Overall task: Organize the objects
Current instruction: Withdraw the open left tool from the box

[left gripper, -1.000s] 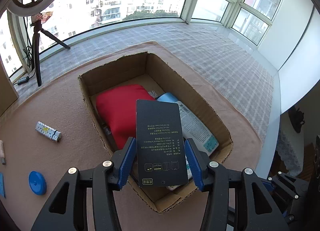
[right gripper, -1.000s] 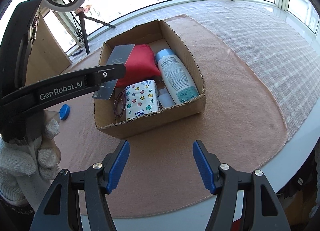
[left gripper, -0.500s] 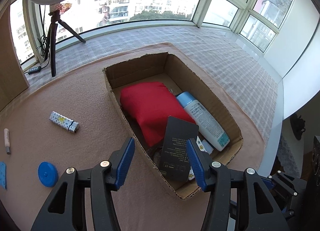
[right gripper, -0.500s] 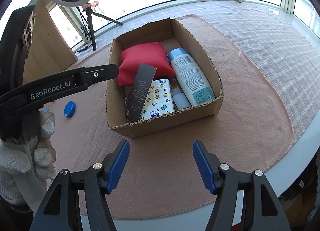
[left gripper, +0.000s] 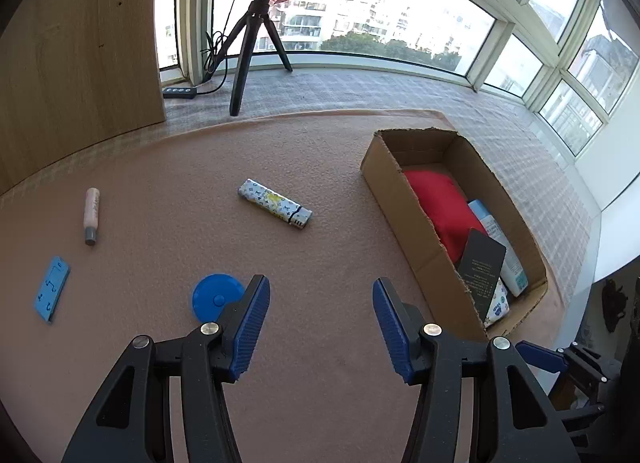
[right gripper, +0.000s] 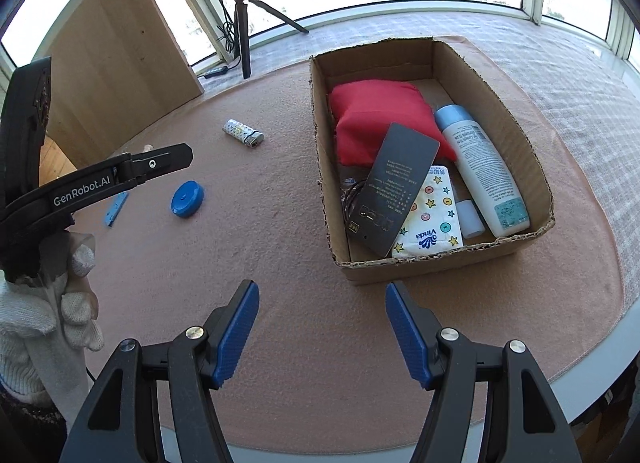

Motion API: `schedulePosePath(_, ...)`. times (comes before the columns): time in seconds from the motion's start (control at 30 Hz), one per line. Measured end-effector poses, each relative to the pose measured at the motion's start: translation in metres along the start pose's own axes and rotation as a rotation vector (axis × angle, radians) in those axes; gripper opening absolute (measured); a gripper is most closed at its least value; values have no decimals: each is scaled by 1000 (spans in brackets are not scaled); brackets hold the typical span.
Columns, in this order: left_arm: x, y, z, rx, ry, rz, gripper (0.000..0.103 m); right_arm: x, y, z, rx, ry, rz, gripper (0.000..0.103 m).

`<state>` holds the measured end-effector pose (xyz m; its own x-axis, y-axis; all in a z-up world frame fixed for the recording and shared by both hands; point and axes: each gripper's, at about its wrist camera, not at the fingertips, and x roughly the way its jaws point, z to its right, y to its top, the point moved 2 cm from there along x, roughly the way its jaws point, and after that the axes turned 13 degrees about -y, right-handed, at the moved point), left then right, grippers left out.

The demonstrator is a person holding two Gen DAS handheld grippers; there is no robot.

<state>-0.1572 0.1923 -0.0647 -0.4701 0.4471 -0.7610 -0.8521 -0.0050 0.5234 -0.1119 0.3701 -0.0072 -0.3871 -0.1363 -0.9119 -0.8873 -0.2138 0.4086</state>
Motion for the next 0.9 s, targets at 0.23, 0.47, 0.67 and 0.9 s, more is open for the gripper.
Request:
schedulePosePath(0.23, -35, -20, -69, -83, 60, 15, 57, 5, 0, -39, -51, 30, -15, 63)
schedulePosePath(0.47, -56, -46, -132, -164, 106, 14, 57, 12, 2, -67, -85, 38, -20, 63)
schedulePosePath(0.67, -56, -56, -152, -163, 92, 8, 57, 19, 19, -86, -111, 40, 4, 63)
schedulePosePath(0.9, -36, -57, -138, -112, 20, -9, 58, 40, 47, -104, -104, 107, -22, 63)
